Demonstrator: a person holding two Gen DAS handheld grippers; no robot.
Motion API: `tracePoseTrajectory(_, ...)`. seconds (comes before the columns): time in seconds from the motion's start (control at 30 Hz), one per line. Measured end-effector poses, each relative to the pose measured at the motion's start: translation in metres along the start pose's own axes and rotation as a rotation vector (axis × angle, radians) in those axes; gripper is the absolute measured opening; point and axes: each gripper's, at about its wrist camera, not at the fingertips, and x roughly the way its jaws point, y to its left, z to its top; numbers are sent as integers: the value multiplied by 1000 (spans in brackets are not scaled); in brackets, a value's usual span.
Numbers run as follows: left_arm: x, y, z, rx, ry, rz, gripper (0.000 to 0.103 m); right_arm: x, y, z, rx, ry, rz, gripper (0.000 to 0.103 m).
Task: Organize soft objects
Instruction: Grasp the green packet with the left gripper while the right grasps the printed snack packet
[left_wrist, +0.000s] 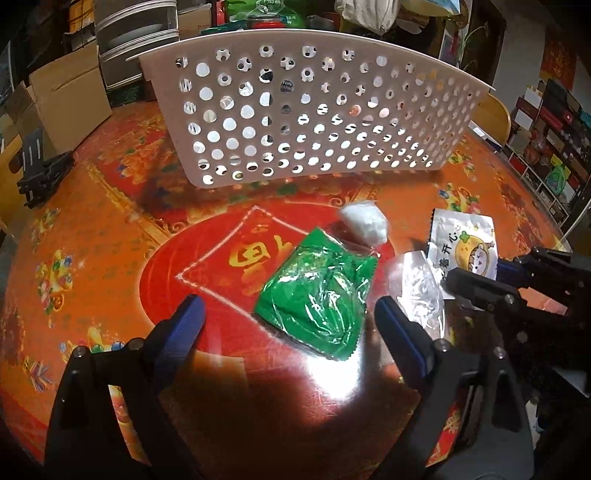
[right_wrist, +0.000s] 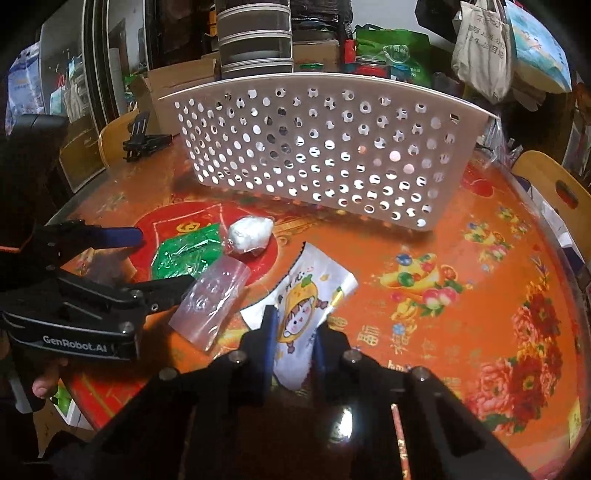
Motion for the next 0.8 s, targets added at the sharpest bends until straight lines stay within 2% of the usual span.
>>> tracePoseTrajectory(0.23, 2, -9, 6, 17, -1, 4, 82, -2, -6, -4, 14, -24, 21, 16)
tracePoseTrajectory(0.3, 2, -13, 7, 29, -9, -2, 73, -2, -7, -3, 18, -27, 26, 16)
tracePoseTrajectory(0.33, 0, -15, 7, 35, -13, -6, 62, -2, -7, -3, 20, -28, 28, 16)
tracePoseTrajectory(0.37, -1, -18, 7, 39, -19, -3, 60, -2, -7, -4, 21, -29, 30, 16)
tracePoseTrajectory(0.63, -16, -12, -4, 11, -91, 25, 58, -4, -8, -4, 31, -35, 32, 15)
tracePoseTrajectory(0.8, -30, 3, -6, -17, -122, 36, 58, -11, -10, -6, 46, -74, 37, 11)
